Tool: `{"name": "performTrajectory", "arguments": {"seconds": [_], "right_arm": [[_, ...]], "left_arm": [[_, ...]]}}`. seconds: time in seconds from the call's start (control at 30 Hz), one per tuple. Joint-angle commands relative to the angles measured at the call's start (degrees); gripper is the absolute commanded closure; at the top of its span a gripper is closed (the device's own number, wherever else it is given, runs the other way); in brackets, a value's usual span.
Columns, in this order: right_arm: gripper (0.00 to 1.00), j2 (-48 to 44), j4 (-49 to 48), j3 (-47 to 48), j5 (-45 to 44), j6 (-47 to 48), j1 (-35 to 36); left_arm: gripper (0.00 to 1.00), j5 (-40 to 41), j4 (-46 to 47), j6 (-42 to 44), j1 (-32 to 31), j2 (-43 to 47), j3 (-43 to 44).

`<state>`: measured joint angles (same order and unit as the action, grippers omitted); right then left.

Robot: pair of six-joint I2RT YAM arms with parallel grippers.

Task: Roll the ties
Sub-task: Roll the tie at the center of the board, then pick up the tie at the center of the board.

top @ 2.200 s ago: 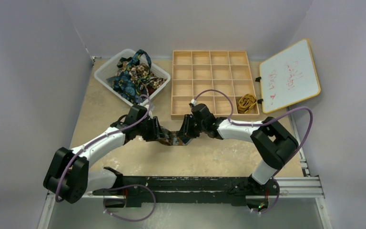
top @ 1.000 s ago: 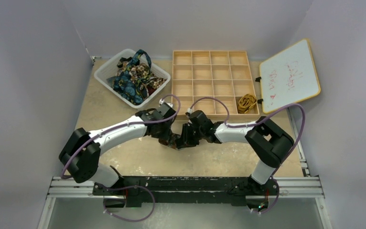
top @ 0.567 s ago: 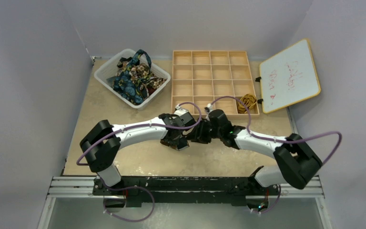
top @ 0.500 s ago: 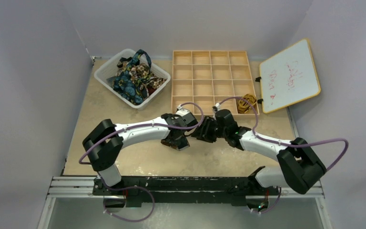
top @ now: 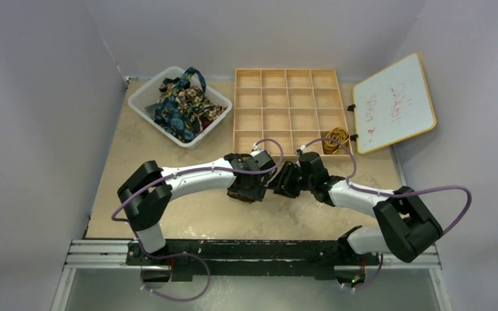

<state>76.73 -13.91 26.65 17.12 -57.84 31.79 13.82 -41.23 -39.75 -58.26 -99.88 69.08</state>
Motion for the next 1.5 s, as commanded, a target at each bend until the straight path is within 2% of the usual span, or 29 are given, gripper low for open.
{"name": "performTrajectory", "arguments": {"seconds": [0.0,0.23,0.43,0.63,0.83,0.93,1.03,1.47], "right_arm": [[0.50,-0.9,-1.6,0.1,1.9,0.5,-0.4],[0.38,-4.7,-1.7,0.7,2.0,0.8,-0.5],[0.28,-4.4,-6.0,2.8,6.4,4.6,-0.5],[0.24,1.0,-10.2,4.2,11.7,5.9,-0.4],[0.28,6.6,-11.8,5.9,15.0,7.8,-0.1],[0.32,9.1,-10.5,7.4,14.6,9.1,-0.1],[0.38,11.6,-11.1,7.5,15.2,8.9,-0.1],[0.50,17.1,-13.9,5.8,16.4,9.4,-0.1]], "left_arm": [[0.30,-7.2,5.3,1.1,0.0,6.0,2.1],[0.24,-12.1,6.8,2.0,4.7,17.3,-3.5],[0.16,-20.4,11.3,2.8,16.7,29.5,-14.8],[0.12,-35.0,20.8,3.9,28.3,32.6,-24.9],[0.13,-47.5,32.2,3.6,35.4,30.0,-32.3],[0.13,-51.1,36.7,3.3,36.5,27.8,-34.0],[0.13,-52.2,39.7,3.0,36.6,26.3,-35.0],[0.14,-54.4,49.4,0.3,37.0,20.7,-39.9]]}}
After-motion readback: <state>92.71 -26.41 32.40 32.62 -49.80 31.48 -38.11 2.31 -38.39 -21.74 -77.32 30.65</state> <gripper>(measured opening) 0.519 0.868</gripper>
